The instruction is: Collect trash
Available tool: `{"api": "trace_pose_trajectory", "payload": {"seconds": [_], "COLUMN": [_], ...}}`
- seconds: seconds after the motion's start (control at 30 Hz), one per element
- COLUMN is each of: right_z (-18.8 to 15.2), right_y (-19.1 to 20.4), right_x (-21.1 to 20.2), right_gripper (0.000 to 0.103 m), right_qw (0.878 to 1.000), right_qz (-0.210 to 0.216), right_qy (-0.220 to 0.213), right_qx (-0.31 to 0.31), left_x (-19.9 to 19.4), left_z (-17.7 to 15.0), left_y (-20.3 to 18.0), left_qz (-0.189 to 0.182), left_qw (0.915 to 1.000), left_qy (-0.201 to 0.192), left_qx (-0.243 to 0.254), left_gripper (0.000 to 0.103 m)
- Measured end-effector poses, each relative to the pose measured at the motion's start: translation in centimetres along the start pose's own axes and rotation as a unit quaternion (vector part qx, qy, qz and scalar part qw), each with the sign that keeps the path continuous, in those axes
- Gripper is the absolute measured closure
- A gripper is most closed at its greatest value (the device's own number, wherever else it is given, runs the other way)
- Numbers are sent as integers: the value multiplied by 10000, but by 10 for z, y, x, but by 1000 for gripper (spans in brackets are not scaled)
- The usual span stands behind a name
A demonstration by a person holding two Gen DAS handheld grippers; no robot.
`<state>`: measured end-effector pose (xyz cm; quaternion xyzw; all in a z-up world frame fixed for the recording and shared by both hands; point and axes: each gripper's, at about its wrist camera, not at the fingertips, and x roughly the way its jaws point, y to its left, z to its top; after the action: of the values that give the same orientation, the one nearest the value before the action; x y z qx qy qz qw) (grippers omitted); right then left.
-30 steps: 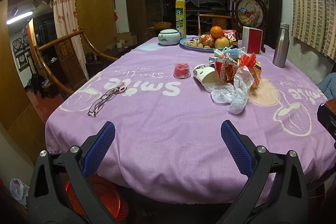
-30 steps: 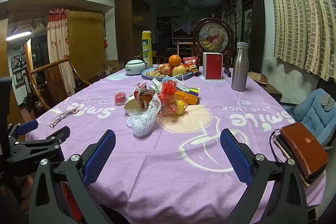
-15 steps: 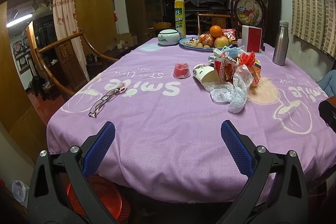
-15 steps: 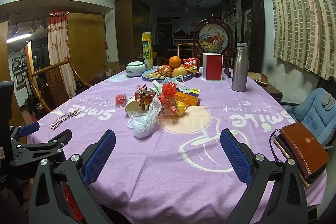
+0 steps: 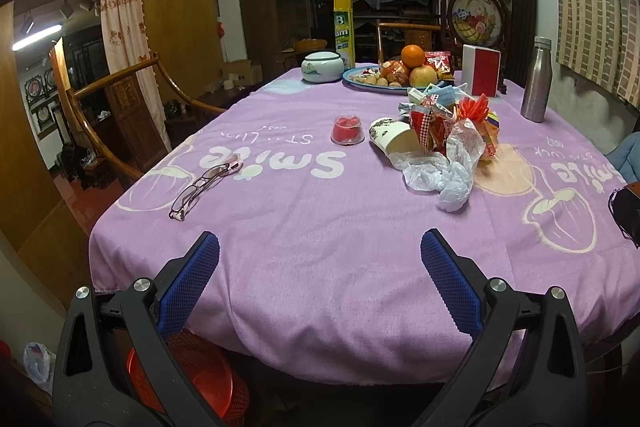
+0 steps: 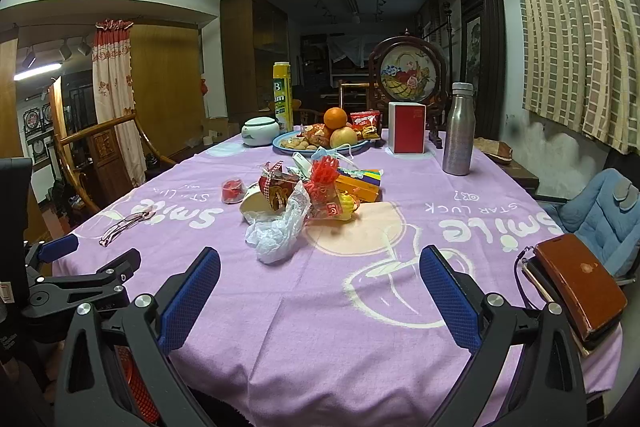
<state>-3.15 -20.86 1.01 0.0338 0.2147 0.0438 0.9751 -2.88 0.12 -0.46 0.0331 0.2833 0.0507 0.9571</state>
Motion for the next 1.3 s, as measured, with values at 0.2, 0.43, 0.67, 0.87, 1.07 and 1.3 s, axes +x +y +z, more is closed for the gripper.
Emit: {"api": "trace_pose_trajectory", "payload": {"seconds": [0.2,0.43,0.67,0.87,1.07,1.3], "right_z": [0,0,-1,-1,-2,0], "right_y": [2,2,5,5,3,-3], "right_x": [0,0,-2,-2,8,39], "right_gripper": [5,5,5,5,5,5], "right_qw": [10000,10000,10000,10000,9999,9994], "right_qz": [14,21,65,76,96,55], "right_qy": [-1,0,-2,11,110,347], "right_qx": [-9,-5,-12,-5,1,-15], "left_x": [0,2,2,5,16,43], "left_z": [-1,-3,-3,-4,-6,3], "left_y": [0,0,0,0,-2,-12], "left_qz": [-12,-25,-21,-38,-71,-112], "left_qw": [10000,10000,10000,10000,9997,9989], "left_qy": [28,63,59,92,217,421], "left_qx": [2,-6,-4,-4,31,151], "left_gripper": [6,6,6,6,6,6]}}
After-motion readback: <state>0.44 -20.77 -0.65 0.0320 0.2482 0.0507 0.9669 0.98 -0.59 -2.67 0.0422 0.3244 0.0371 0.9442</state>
